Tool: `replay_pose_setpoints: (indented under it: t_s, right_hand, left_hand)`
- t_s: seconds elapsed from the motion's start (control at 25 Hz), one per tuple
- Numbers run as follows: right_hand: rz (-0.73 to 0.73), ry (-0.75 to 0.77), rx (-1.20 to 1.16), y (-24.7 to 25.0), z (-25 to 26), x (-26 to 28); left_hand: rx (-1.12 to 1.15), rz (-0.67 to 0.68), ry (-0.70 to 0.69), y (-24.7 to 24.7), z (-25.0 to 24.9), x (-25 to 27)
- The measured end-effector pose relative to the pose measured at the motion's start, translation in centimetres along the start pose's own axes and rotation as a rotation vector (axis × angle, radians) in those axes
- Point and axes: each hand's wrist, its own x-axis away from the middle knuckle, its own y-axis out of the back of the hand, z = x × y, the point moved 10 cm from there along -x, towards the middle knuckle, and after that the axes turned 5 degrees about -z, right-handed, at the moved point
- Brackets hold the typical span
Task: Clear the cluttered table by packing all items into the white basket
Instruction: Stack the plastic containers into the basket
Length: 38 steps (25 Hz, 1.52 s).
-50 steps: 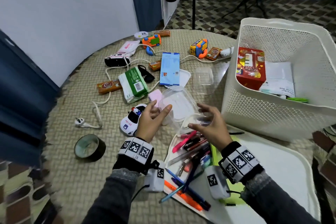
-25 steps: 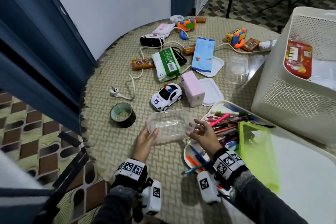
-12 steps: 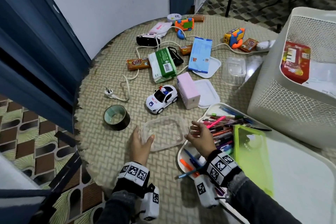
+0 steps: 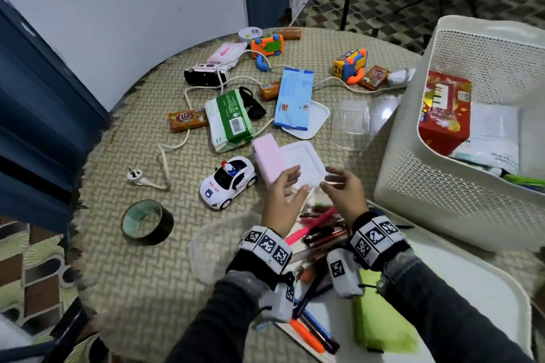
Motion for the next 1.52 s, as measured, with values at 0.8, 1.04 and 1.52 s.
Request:
replay_pose_setpoints:
  t_s: [0.8,1.04,1.52]
  right_hand:
    - [0.152,-0.191,0.188,-3.3,-5.0,-8.8]
    - [0.04,-0.211,-0.171,-2.1,-2.8,-8.0]
    - [0.051,0.139,-0.136,0.8,3.7,-0.4]
  left_hand:
    - [-0.32,-0.012,0.225,-3.3,8.8,-6.2]
    - [-0.128,-0.061,0.168,-3.1,6.7,-7.0]
    - [0.129,-0.016,0.233,-1.8,2.8,-2.5]
